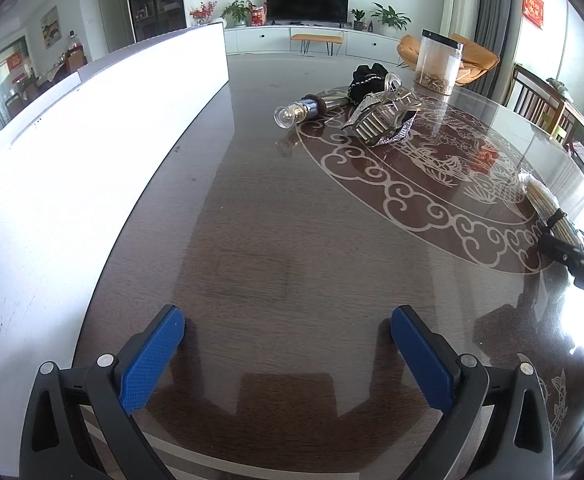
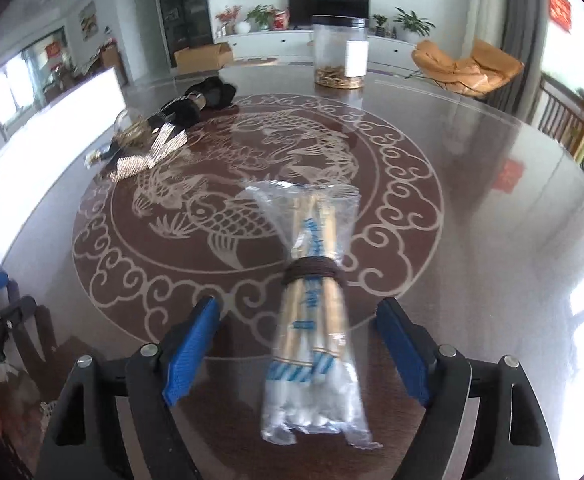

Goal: Organize objects
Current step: 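Lift the swab bag with the right gripper while the left gripper grasps the silver hair clip, then carry swab bag and hair clip over the box and open both grippers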

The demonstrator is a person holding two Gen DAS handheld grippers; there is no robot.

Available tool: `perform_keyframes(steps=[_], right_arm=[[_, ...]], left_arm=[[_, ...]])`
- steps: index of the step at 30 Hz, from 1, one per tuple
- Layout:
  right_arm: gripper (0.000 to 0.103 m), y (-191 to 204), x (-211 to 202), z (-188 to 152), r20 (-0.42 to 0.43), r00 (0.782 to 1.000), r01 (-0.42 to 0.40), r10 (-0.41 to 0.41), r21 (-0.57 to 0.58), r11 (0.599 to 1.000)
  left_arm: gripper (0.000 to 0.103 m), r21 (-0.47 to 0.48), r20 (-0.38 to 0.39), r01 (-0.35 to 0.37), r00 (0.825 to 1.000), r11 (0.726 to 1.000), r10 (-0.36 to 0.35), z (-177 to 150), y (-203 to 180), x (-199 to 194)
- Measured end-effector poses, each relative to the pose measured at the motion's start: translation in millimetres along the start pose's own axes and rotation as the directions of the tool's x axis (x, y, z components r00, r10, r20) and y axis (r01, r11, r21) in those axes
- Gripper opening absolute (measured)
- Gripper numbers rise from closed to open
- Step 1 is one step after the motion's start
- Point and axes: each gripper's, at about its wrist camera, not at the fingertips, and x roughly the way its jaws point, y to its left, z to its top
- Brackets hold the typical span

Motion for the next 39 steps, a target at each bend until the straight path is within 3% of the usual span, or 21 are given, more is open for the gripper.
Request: perform_keyframes(steps=[2, 5, 7, 11, 18, 22, 23, 24, 25, 28, 33, 36, 37, 39], right_arm=[[0.085, 5.5, 3.5, 1.8, -0.005, 1.000, -0.004, 0.003, -0.026, 1.000], [0.086, 5.7, 5.2, 1.6, -0.006, 1.000, -0.014, 0.014, -0.027, 1.000], [0.086, 5.5, 7.2, 1.8, -0.006, 1.000, -0.015, 0.015, -0.027, 1.000], [0.086, 4.8, 7.8, 2.3, -0.006, 1.000, -0.015, 0.015, -0.028, 0.999], [0.086, 5.1, 9.2, 2.7, -0.005, 1.000, -0.020, 0.020, -0.026, 0.999], [0.086, 5.2, 9.3, 2.6, -0.005, 1.000, -0.020, 0.020, -0.026, 0.999], [0.086, 5.2, 9.3, 2.6, -0.005, 1.000, -0.020, 0.020, -0.026, 0.999], [0.086, 5.0, 9.4, 2.6, -0.005, 1.000, -0.021, 0.021, -0.025, 0.999], [0.086, 5.3, 9.5, 2.8, -0.004, 1.000, -0.022, 0.022, -0.024, 0.999], [0.086, 4.3, 9.6, 3.2, -0.002, 1.000, -0.029, 0.029, -0.018, 0.999], [0.088, 3.1, 10.0, 3.8, -0.001, 0.999, -0.045, 0.045, -0.011, 0.999], [0.095, 0.0, 11.9, 7.6, -0.024, 0.995, -0.097, 0.096, -0.007, 0.995], [0.093, -2.3, 13.6, 13.4, -0.058, 0.991, -0.119, 0.118, -0.004, 0.993], [0.074, -7.1, 15.8, 25.3, -0.111, 0.982, -0.150, 0.151, 0.017, 0.989]], left_arm=[[0.103, -0.003, -0.017, 0.003, 1.000, 1.000, -0.003, 3.5, -0.6, 1.0], [0.103, 0.091, -0.054, 0.070, 0.996, 0.993, -0.065, 19.6, -14.3, 11.3], [0.103, 0.194, -0.073, 0.143, 0.989, 0.970, -0.131, 38.7, -29.7, 24.7], [0.103, 0.283, -0.094, 0.206, 0.978, 0.937, -0.187, 83.1, -48.4, 56.6], [0.103, 0.303, -0.092, 0.211, 0.977, 0.929, -0.192, 137.6, -70.5, 96.7], [0.103, 0.370, -0.056, 0.156, 0.988, 0.916, -0.145, 156.6, -94.2, 104.1], [0.101, 0.389, -0.045, 0.148, 0.989, 0.909, -0.141, 158.0, -97.8, 104.3], [0.073, 0.391, -0.039, 0.177, 0.984, 0.903, -0.175, 159.7, -99.0, 102.4], [0.052, 0.376, -0.036, 0.186, 0.982, 0.908, -0.186, 160.0, -96.4, 99.9], [0.052, 0.352, -0.021, 0.179, 0.983, 0.919, -0.183, 146.9, -85.0, 89.3], [0.051, 0.270, -0.028, 0.202, 0.979, 0.942, -0.201, 98.6, -55.0, 54.5], [0.051, 0.230, -0.032, 0.212, 0.977, 0.950, -0.210, 74.2, -36.7, 26.9], [0.051, 0.221, -0.025, 0.213, 0.977, 0.952, -0.213, 72.1, -32.0, 18.5], [0.051, 0.203, -0.009, 0.214, 0.976, 0.955, -0.217, 67.1, -21.5, 0.8]])
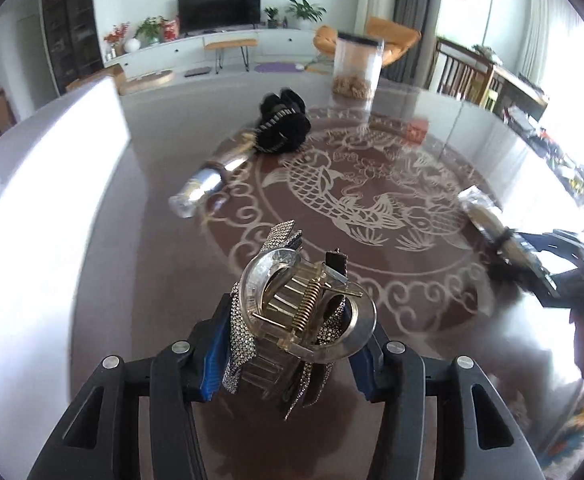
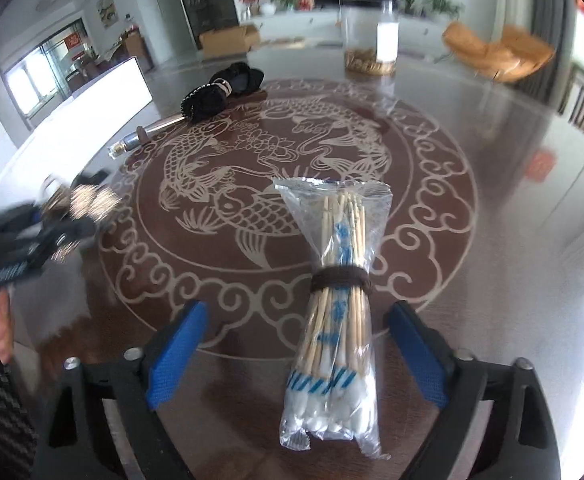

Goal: Organize objects

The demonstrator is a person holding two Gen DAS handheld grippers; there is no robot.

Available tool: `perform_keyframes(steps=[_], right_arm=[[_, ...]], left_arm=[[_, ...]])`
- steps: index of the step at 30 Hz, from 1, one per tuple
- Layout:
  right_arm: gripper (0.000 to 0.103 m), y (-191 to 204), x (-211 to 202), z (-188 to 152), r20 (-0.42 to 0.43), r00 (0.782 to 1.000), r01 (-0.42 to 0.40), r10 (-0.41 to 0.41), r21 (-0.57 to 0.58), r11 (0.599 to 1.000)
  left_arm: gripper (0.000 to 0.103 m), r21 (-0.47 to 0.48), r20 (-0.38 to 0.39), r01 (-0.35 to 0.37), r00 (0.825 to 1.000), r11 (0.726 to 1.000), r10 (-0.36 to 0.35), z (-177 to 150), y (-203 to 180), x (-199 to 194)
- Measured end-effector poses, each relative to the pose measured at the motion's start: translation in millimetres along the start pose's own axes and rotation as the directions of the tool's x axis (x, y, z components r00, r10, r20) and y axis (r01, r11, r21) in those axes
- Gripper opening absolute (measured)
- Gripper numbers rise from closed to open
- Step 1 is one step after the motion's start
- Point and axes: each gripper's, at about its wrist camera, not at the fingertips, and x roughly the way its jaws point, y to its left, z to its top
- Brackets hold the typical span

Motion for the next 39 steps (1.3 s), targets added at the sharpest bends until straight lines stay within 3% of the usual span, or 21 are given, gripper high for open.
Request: perform_keyframes(steps=[1, 2, 6, 9, 11, 13, 17, 19, 21, 24, 29, 30, 31, 32, 34, 36, 39], right_arm=[[0.045, -1.2, 0.2, 5.4, -0.022, 1.000, 0.014, -0.014, 0.001, 1.000], [0.029, -3.5, 1.9, 12.2, -0.053, 0.998, 0.040, -0.040, 0.003, 0.999], [0.029, -7.7, 0.3, 25.1, -0.099, 0.995, 0.020, -0.013, 0.070, 0.997], [0.029, 18.3, -16.8, 37.4, -0.053, 0.996, -0.073, 0.077, 0.085, 0.994], [0.029, 53.4, -28.9, 53.4, -0.012, 0.985, -0.173, 0.175, 0.088, 0.981], [0.029, 105.4, -40.5, 74.3, 0.027, 0.959, -0.282, 0.281, 0.056, 0.958], [0.029, 225.8, -58.3, 106.9, 0.038, 0.876, -0.478, 0.481, -0.068, 0.876], [0.029, 281.5, -59.2, 114.0, 0.009, 0.840, -0.538, 0.543, -0.128, 0.833], [0.029, 332.5, -54.6, 115.6, -0.029, 0.823, -0.561, 0.567, -0.188, 0.806], [0.029, 399.0, -33.2, 109.6, -0.110, 0.828, -0.558, 0.550, -0.262, 0.787], [0.032, 448.9, 3.2, 92.9, -0.204, 0.843, -0.538, 0.498, -0.299, 0.788], [0.037, 455.6, 9.5, 90.5, -0.217, 0.848, -0.529, 0.483, -0.304, 0.792], [0.052, 457.0, 12.7, 88.0, -0.229, 0.852, -0.522, 0.471, -0.308, 0.795], [0.062, 459.6, 14.6, 86.9, -0.234, 0.853, -0.521, 0.467, -0.310, 0.795], [0.063, 456.1, 8.0, 86.8, -0.211, 0.858, -0.513, 0.467, -0.326, 0.795], [0.064, 444.5, -3.8, 85.3, -0.177, 0.864, -0.503, 0.472, -0.347, 0.791], [0.086, 410.4, -32.3, 81.8, -0.062, 0.891, -0.437, 0.450, -0.386, 0.812]], left_arm=[[0.051, -0.014, 0.011, 0.004, 1.000, 1.000, -0.004, -1.5, 4.3, -13.3], [0.051, -0.024, 0.018, 0.008, 1.000, 1.000, -0.007, -4.2, 8.9, -22.1], [0.051, -0.088, 0.065, 0.019, 0.998, 0.996, -0.013, -1.8, 40.4, -70.8], [0.051, -0.132, 0.090, -0.026, 0.995, 0.991, 0.039, -1.6, 83.4, -107.3], [0.051, -0.173, 0.090, -0.079, 0.991, 0.982, 0.096, -1.0, 121.2, -125.7], [0.051, -0.207, 0.078, -0.155, 0.982, 0.966, 0.174, -4.9, 157.0, -141.3], [0.051, -0.304, 0.017, -0.266, 0.959, 0.915, 0.284, -16.6, 233.5, -163.6], [0.051, -0.348, -0.038, -0.323, 0.943, 0.880, 0.331, -29.4, 269.2, -166.7], [0.051, -0.363, -0.077, -0.352, 0.934, 0.862, 0.349, -42.3, 287.6, -164.4], [0.051, -0.379, -0.133, -0.383, 0.923, 0.842, 0.360, -63.4, 311.5, -158.6], [0.053, -0.420, -0.178, -0.382, 0.924, 0.823, 0.338, -87.9, 324.8, -148.2], [0.061, -0.420, -0.185, -0.386, 0.923, 0.821, 0.339, -89.4, 325.4, -146.8], [0.072, -0.417, -0.190, -0.393, 0.919, 0.820, 0.345, -90.7, 323.8, -146.1], [0.074, -0.411, -0.187, -0.413, 0.911, 0.813, 0.368, -91.4, 320.8, -148.1], [0.082, -0.407, -0.165, -0.422, 0.906, 0.810, 0.389, -88.9, 310.3, -152.1], [0.083, -0.413, -0.141, -0.421, 0.905, 0.807, 0.400, -86.6, 303.3, -160.6], [0.083, -0.402, -0.095, -0.406, 0.910, 0.821, 0.404, -78.8, 278.0, -170.8]])
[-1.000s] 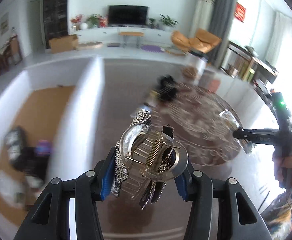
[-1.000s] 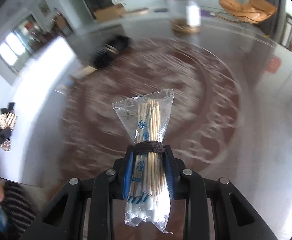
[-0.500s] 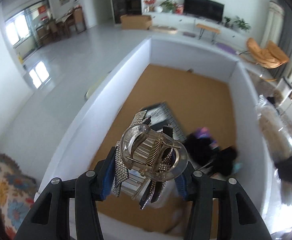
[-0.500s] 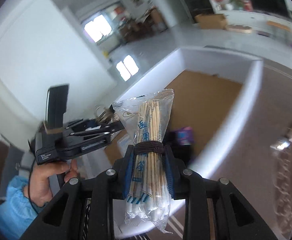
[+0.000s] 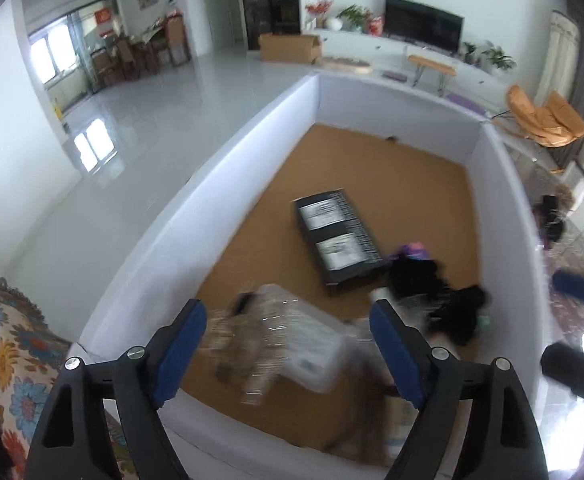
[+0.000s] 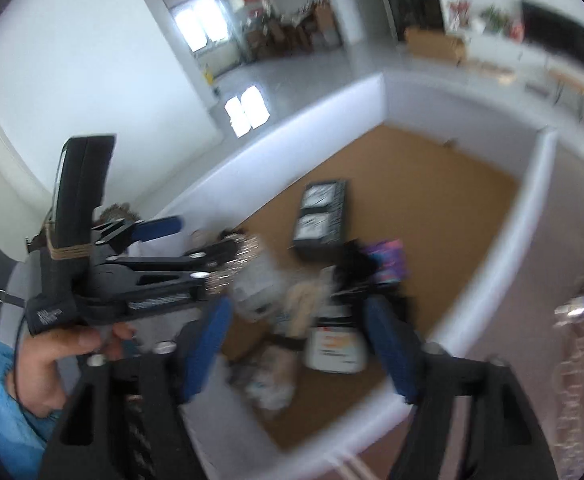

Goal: Organize objects

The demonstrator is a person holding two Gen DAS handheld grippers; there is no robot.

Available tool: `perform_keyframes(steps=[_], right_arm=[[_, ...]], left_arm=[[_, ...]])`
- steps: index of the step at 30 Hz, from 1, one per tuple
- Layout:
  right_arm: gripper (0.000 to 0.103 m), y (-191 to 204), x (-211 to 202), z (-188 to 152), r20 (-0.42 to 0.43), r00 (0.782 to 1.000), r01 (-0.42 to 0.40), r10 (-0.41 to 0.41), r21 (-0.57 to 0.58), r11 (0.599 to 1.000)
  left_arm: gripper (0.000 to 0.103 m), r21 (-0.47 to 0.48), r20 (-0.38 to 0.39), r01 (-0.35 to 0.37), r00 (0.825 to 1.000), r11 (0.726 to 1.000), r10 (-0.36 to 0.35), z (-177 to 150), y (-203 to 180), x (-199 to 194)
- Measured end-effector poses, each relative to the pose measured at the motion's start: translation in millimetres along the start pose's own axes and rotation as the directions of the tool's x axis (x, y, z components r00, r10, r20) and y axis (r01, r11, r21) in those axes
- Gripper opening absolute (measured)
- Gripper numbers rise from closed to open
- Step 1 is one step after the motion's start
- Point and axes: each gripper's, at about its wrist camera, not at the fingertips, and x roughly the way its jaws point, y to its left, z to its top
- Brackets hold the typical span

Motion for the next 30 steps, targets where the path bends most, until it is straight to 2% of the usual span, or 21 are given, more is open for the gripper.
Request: perform_keyframes(steps=[1, 2, 3, 5, 6, 7, 8, 11, 12, 14, 16, 17, 18, 19, 22, 25, 28, 30], right_arm=[[0.096, -12.3, -14.8, -8.2, 0.041, 0.998, 0.044, -0.044, -0.006, 0.999], [0.101, -22.3, -27.6, -17.4, 0.076, 0.993, 0.092, -0.092, -0.005, 0.996], [0.101, -38.1, -39.2, -30.2, 0.106, 0.983, 0.148, -0.147, 0.003, 0.989], [0.101, -74.3, -56.6, -62.2, 0.126, 0.958, 0.255, -0.257, 0.035, 0.966], [0.101, -95.2, -63.3, -81.8, 0.115, 0.942, 0.311, -0.316, 0.064, 0.948], [0.101, -116.9, -69.0, -102.2, 0.093, 0.922, 0.367, -0.375, 0.095, 0.925], [0.101, -137.5, -74.1, -121.2, 0.063, 0.904, 0.414, -0.424, 0.126, 0.901], [0.101, -196.1, -91.6, -176.9, -0.045, 0.846, 0.527, -0.532, 0.226, 0.819], [0.101, -211.0, -104.7, -192.4, -0.067, 0.827, 0.555, -0.558, 0.255, 0.792], [0.101, -234.7, -123.6, -217.9, -0.095, 0.800, 0.589, -0.592, 0.311, 0.746], [0.101, -247.9, -140.0, -231.8, -0.102, 0.796, 0.588, -0.596, 0.363, 0.723], [0.101, -253.0, -148.1, -235.7, -0.089, 0.804, 0.570, -0.588, 0.396, 0.720], [0.101, -255.0, -152.2, -238.0, -0.074, 0.803, 0.566, -0.591, 0.407, 0.717], [0.101, -255.9, -154.5, -239.8, -0.065, 0.793, 0.575, -0.605, 0.408, 0.709], [0.101, -253.2, -150.9, -235.3, -0.057, 0.788, 0.578, -0.613, 0.414, 0.703], [0.101, -252.5, -147.5, -233.1, -0.082, 0.764, 0.614, -0.640, 0.395, 0.683], [0.101, -252.5, -138.7, -235.6, -0.114, 0.771, 0.618, -0.627, 0.370, 0.693], [0.103, -254.4, -136.5, -235.8, -0.125, 0.785, 0.604, -0.607, 0.372, 0.705]], left_arm=[[0.083, 0.018, 0.027, 0.031, 0.999, 0.999, -0.031, -3.5, -15.8, -11.9], [0.083, 0.035, 0.046, 0.060, 0.997, 0.998, -0.062, -6.2, -30.9, -20.6], [0.083, 0.048, 0.057, 0.085, 0.994, 0.995, -0.088, -8.1, -40.6, -27.4], [0.085, 0.103, 0.081, 0.191, 0.976, 0.976, -0.200, -20.5, -81.8, -48.5], [0.090, 0.122, 0.083, 0.224, 0.968, 0.967, -0.235, -22.2, -96.6, -52.1], [0.098, 0.163, 0.081, 0.284, 0.950, 0.945, -0.300, -31.9, -123.4, -60.2], [0.101, 0.185, 0.078, 0.310, 0.941, 0.933, -0.329, -32.8, -139.9, -62.4], [0.103, 0.285, 0.015, 0.394, 0.910, 0.874, -0.415, -59.5, -208.8, -58.5], [0.103, 0.302, -0.004, 0.401, 0.908, 0.865, -0.419, -64.9, -222.3, -52.9], [0.103, 0.340, -0.056, 0.385, 0.919, 0.858, -0.390, -81.8, -258.9, -26.1], [0.103, 0.340, -0.104, 0.369, 0.929, 0.865, -0.355, -90.2, -278.8, 1.4], [0.103, 0.333, -0.127, 0.364, 0.931, 0.870, -0.341, -92.1, -285.7, 14.3], [0.103, 0.323, -0.147, 0.349, 0.937, 0.880, -0.318, -93.7, -292.3, 30.4], [0.103, 0.315, -0.154, 0.332, 0.942, 0.889, -0.297, -93.8, -295.7, 40.0], [0.103, 0.323, -0.118, 0.262, 0.964, 0.909, -0.236, -90.0, -301.1, 54.6], [0.103, 0.315, -0.089, 0.250, 0.968, 0.916, -0.234, -83.8, -298.5, 57.9], [0.103, 0.305, -0.070, 0.264, 0.964, 0.915, -0.255, -85.9, -292.1, 59.4], [0.103, 0.304, -0.067, 0.263, 0.965, 0.916, -0.255, -89.1, -292.4, 58.3]])
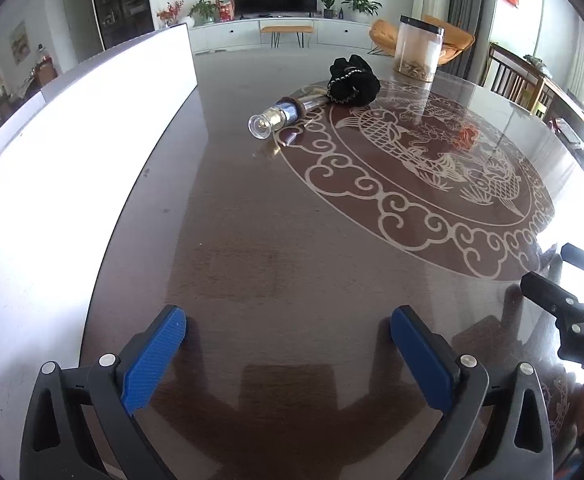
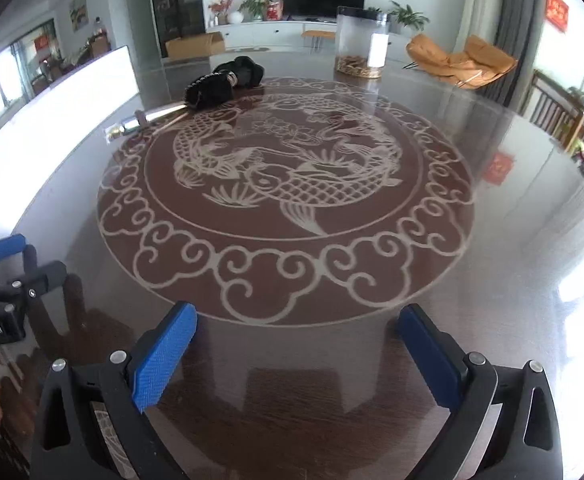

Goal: Organize objects
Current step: 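Grasp the black velvet drawstring pouch with the right gripper, then grasp the gold-capped cosmetic tube with the left gripper while the right gripper holds the pouch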

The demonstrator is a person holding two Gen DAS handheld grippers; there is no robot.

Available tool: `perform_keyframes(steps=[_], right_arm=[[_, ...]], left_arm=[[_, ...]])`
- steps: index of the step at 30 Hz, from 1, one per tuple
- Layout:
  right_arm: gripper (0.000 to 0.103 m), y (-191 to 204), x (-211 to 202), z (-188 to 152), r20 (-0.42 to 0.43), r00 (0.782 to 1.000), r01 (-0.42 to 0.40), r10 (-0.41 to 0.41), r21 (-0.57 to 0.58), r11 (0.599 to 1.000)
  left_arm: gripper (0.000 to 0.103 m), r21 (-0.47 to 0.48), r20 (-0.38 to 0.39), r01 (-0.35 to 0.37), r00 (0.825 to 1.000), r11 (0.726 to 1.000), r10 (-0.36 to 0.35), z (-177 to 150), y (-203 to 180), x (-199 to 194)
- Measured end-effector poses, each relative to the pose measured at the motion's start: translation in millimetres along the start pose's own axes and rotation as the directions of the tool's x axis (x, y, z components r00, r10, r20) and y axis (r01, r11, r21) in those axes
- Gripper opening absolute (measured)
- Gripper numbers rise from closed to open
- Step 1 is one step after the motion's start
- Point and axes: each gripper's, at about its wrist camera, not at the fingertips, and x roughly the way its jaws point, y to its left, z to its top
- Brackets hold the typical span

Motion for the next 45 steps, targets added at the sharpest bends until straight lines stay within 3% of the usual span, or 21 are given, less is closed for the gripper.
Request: perform_keyframes(steps=[3, 6, 8, 12, 16, 19, 21, 22, 23, 29, 36, 40, 42, 44, 45], right_arm=[[0.103, 3.9, 5.8, 6.4, -0.012, 1.000, -0.023, 0.023, -0.023, 0.999], [0.103, 10.4, 26.2, 41.6, -0.051, 0.994, -0.094, 0.092, -0.041, 0.995], [0.103, 14.7, 42.1, 84.1, -0.046, 0.984, -0.174, 0.173, -0.014, 0.985], [0.102, 34.5, 72.3, 164.2, -0.018, 0.979, -0.203, 0.203, -0.022, 0.979], [0.079, 63.0, 110.0, 222.9, -0.063, 0.983, -0.175, 0.173, -0.024, 0.984], [0.078, 73.9, 131.0, 241.6, -0.100, 0.982, -0.158, 0.158, 0.007, 0.987], [0.064, 75.3, 144.4, 245.2, -0.134, 0.976, -0.169, 0.173, 0.037, 0.985], [0.047, 72.7, 149.3, 244.7, -0.149, 0.973, -0.171, 0.175, 0.043, 0.984], [0.038, 71.2, 155.0, 244.3, -0.168, 0.969, -0.174, 0.180, 0.047, 0.984], [0.038, 44.8, 135.0, 210.3, -0.149, 0.971, -0.189, 0.188, 0.009, 0.982], [0.039, -4.0, 54.9, 96.0, -0.085, 0.987, -0.146, 0.136, -0.127, 0.981], [0.039, -27.2, 11.5, 36.0, -0.020, 0.994, -0.113, 0.111, -0.112, 0.987], [0.047, -35.7, -3.0, 14.7, 0.016, 0.995, -0.092, 0.094, -0.086, 0.992], [0.068, -40.5, -11.8, 0.7, 0.038, 0.997, -0.070, 0.072, -0.057, 0.996], [0.073, -44.8, -10.9, -3.7, 0.041, 0.997, -0.068, 0.069, -0.039, 0.997]], left_arm=[[0.103, -0.004, 0.007, 0.000, 1.000, 1.000, 0.000, -0.3, -1.4, 2.6], [0.103, -0.006, 0.008, 0.001, 1.000, 1.000, -0.001, 1.6, -1.2, 4.6], [0.103, -0.006, 0.008, 0.004, 1.000, 1.000, -0.004, 0.6, -0.1, 3.2], [0.103, -0.006, 0.009, 0.004, 1.000, 1.000, -0.004, 0.8, 0.2, 3.0], [0.103, -0.006, 0.009, 0.004, 1.000, 1.000, -0.004, 0.7, 0.3, 2.8], [0.103, -0.007, 0.008, 0.005, 1.000, 1.000, -0.005, 0.7, 0.3, 2.8], [0.103, -0.007, 0.008, 0.005, 1.000, 1.000, -0.005, 1.6, 0.1, 4.3], [0.103, -0.007, 0.008, 0.005, 1.000, 1.000, -0.005, 1.4, 0.1, 4.2], [0.103, -0.007, 0.008, 0.005, 1.000, 1.000, -0.005, 1.2, 0.1, 3.9], [0.103, -0.007, 0.008, 0.005, 1.000, 1.000, -0.005, 1.0, -0.7, 4.4], [0.103, -0.006, 0.008, 0.006, 1.000, 1.000, -0.006, 1.2, -0.7, 4.5], [0.103, -0.006, 0.008, 0.006, 1.000, 1.000, -0.006, 1.3, -0.8, 4.6], [0.103, -0.006, 0.008, 0.006, 1.000, 1.000, -0.006, 1.4, -0.7, 4.7], [0.103, -0.006, 0.008, 0.006, 1.000, 1.000, -0.006, 1.3, -0.9, 4.7], [0.103, -0.006, 0.008, 0.006, 1.000, 1.000, -0.006, 1.4, -0.7, 4.7]])
